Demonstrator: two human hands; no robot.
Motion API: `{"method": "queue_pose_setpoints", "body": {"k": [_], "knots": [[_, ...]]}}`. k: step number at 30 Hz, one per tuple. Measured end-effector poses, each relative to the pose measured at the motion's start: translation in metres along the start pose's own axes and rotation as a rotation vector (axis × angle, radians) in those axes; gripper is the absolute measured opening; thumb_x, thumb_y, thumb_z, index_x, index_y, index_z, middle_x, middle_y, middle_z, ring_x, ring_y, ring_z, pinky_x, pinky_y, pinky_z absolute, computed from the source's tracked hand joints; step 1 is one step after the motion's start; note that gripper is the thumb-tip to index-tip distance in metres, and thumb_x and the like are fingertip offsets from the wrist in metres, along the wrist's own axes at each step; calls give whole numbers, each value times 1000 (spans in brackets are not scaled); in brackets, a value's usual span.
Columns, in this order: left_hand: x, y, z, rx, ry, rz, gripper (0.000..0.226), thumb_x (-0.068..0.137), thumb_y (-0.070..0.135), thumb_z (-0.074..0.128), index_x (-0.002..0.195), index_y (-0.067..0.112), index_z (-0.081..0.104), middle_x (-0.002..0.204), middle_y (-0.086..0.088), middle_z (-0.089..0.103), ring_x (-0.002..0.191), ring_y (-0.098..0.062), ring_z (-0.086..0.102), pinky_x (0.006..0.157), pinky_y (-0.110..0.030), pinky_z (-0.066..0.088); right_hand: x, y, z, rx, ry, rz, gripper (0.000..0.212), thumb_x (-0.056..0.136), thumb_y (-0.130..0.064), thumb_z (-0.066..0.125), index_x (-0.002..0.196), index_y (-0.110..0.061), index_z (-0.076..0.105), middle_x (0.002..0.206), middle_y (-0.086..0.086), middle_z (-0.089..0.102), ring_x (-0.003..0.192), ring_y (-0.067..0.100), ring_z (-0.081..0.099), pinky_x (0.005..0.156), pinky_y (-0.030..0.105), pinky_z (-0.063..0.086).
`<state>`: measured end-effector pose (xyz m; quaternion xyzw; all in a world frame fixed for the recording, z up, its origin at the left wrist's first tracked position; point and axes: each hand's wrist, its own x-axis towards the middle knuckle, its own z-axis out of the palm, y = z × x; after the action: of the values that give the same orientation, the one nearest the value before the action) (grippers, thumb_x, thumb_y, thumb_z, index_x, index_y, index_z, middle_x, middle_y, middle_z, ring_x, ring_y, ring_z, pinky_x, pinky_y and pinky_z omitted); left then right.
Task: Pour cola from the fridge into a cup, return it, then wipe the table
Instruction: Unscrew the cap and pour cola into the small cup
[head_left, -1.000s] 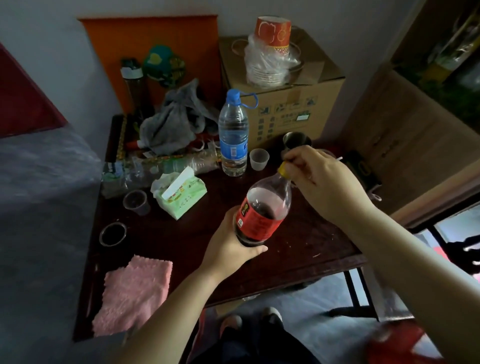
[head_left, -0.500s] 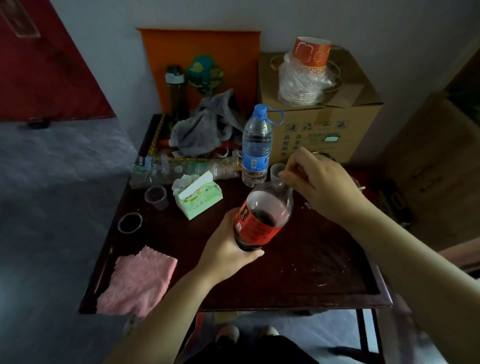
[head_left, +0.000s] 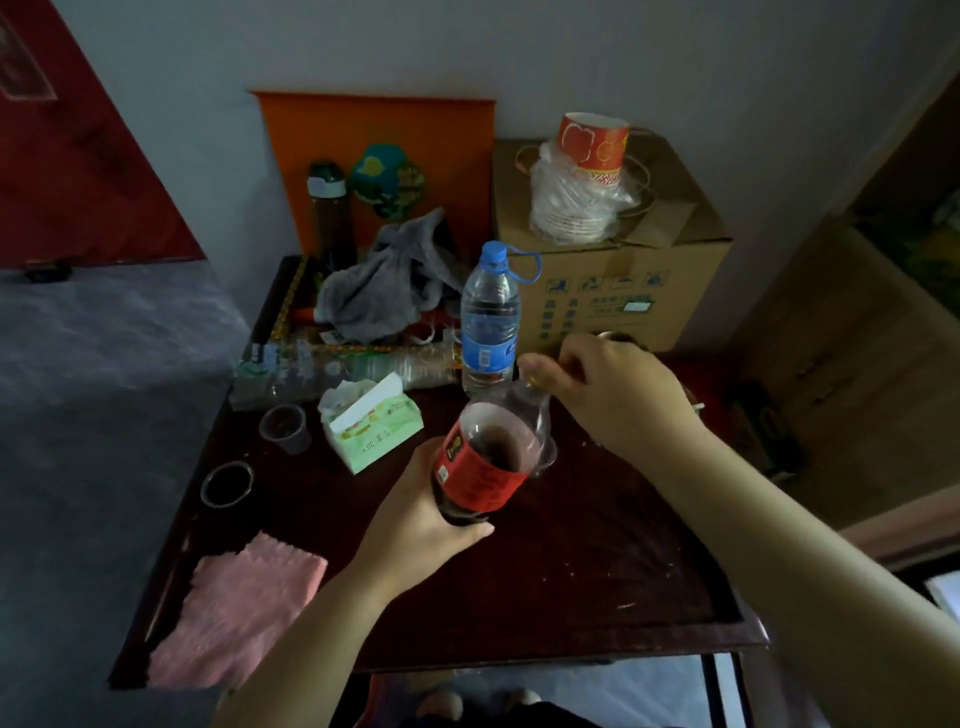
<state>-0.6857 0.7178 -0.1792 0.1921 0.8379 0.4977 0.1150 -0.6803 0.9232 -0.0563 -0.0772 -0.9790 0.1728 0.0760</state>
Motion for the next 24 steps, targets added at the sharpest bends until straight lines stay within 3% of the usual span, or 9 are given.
{"method": "queue_pose_setpoints", "body": {"k": [2,5,9,12,14,16,20,24], "knots": [[2,2,-3,42,-1,37,82,58,24,88,123,36,39,114,26,50,107,16,47,81,1,34,-1,-7,-2,-116,74,10,68,77,-76,24,73,-16,57,59,-4,48,57,20,47,49,28,30],[3,5,-8,76,-7,48,79,59,26,87,121,36,40,114,25,49,106,14,48,81,0,36,1,-6,-1,-239,196,-59,63,85,-67,31,63,-15,57,54,2,50,52,24,49,45,25,24],[2,7,-15,43,-102,21,85,61,27,87,128,37,36,118,26,49,109,15,46,82,0,37,7,4,-1,-162,315,-371,56,86,-55,34,54,-14,53,48,3,52,44,26,51,42,22,21],[2,6,-15,6,-158,-5,91,61,30,87,133,38,33,120,23,52,111,11,49,88,-6,40,10,13,-7,-100,274,-671,53,93,-54,33,63,-13,50,57,3,51,51,24,50,43,26,28],[1,7,-14,16,-159,0,90,61,31,87,133,38,33,119,23,53,112,10,49,89,-8,40,10,19,-11,-81,255,-745,50,94,-53,31,71,-14,51,61,4,52,53,26,51,43,27,33],[1,10,-13,49,-116,16,85,61,31,87,130,36,36,115,25,52,109,12,49,85,-6,40,8,20,-11,-112,266,-620,47,90,-57,33,71,-17,50,60,2,55,51,26,54,45,25,28],[3,15,-9,128,19,39,74,59,27,87,115,40,41,106,24,54,101,11,51,78,-9,43,0,7,-6,-105,187,-80,61,79,-75,28,68,-19,49,62,-1,57,57,21,48,51,28,29],[6,15,-6,206,69,68,75,57,29,87,113,43,39,105,24,52,99,11,51,76,-9,40,-2,0,-4,-101,232,41,47,85,-60,49,70,-15,51,58,-3,51,56,21,45,48,29,28]]}}
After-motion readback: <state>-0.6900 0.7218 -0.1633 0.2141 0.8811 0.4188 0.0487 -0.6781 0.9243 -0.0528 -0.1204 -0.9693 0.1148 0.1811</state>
